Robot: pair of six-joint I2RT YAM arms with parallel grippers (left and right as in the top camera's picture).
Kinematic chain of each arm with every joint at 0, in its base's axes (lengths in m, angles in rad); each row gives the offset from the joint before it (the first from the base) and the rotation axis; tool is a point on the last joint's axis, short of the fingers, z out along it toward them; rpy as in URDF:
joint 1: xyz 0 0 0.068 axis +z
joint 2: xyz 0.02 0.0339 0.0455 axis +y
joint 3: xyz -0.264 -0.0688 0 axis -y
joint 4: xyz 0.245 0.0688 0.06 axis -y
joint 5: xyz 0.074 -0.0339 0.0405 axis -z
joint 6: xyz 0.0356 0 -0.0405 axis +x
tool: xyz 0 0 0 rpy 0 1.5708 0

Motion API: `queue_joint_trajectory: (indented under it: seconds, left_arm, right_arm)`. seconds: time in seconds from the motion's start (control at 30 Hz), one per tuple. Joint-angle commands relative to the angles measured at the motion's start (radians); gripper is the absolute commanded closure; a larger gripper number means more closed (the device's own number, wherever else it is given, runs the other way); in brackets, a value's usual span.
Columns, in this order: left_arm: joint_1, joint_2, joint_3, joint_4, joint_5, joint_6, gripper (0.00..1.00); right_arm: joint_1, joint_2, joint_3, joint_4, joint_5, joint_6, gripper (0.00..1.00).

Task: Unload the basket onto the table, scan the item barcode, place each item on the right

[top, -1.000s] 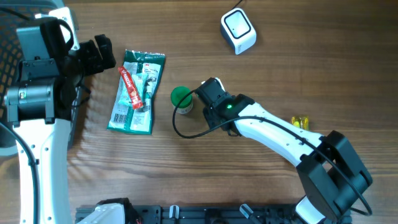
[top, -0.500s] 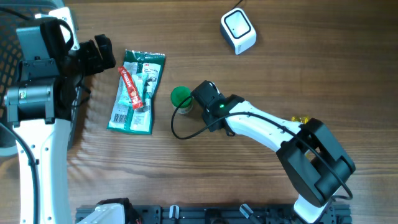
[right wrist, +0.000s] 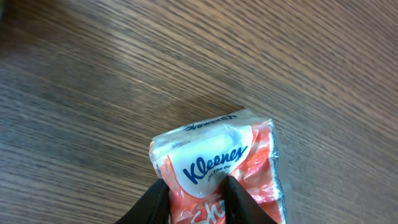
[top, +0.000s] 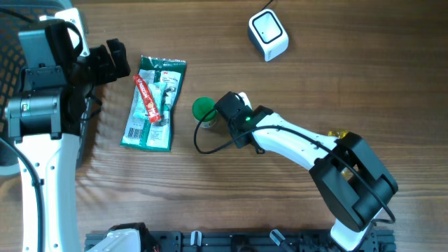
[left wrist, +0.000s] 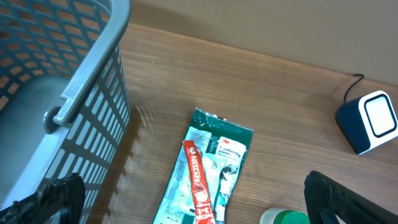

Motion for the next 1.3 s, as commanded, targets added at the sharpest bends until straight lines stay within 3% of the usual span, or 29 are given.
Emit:
queue_joint_trajectory:
  seconds: [0.0, 0.43, 0.67, 0.73, 0.9, 0.97, 1.0, 1.17, 1.27]
  left_arm:
    - [0.003, 0.002, 0.008, 0.002, -0.006, 0.008, 0.01]
    - [0.003, 0.002, 0.008, 0.002, -0.006, 0.008, 0.0]
    - [0.003, 0.002, 0.008, 0.002, -0.006, 0.008, 0.0]
    - [0.003, 0.002, 0.008, 0.002, -0.006, 0.008, 0.0]
    - [0.003, 0.002, 0.008, 0.002, -0.006, 0.008, 0.0]
    - [0.003, 0.002, 0.008, 0.002, -0.006, 0.008, 0.0]
    - [0.003, 0.002, 0.008, 0.002, -0.006, 0.008, 0.0]
    - [0.003, 0.002, 0.008, 0.002, -0.006, 0.008, 0.0]
    - [0.003, 0.002, 0.008, 0.002, -0.006, 0.008, 0.0]
  right_arm:
    - [-0.006, 0.059, -0.031, -0.027, 0.01, 0.046, 0.72]
    - [-0.006, 0.043, 0.046, -0.093, 0.006, 0.033, 0.61]
    - [-0.006, 0.043, -0.01, -0.045, 0.006, -0.017, 0.62]
    - [-0.006, 0.043, -0.044, -0.025, 0.008, -0.017, 0.68]
    - [-0.006, 0.043, -0.116, 0.023, 0.003, -0.015, 0.69]
    - [-0.006, 0.043, -0.115, 0.029, -0.051, -0.008, 0.93]
    - [-0.006, 0.042, -0.113, 0.038, -0.068, 0.014, 0.96]
    - [-0.023, 0.007, -0.094, 0.021, -0.079, 0.069, 0.96]
    - [-0.068, -0.092, -0.084, 0.011, -0.185, 0.068, 0.96]
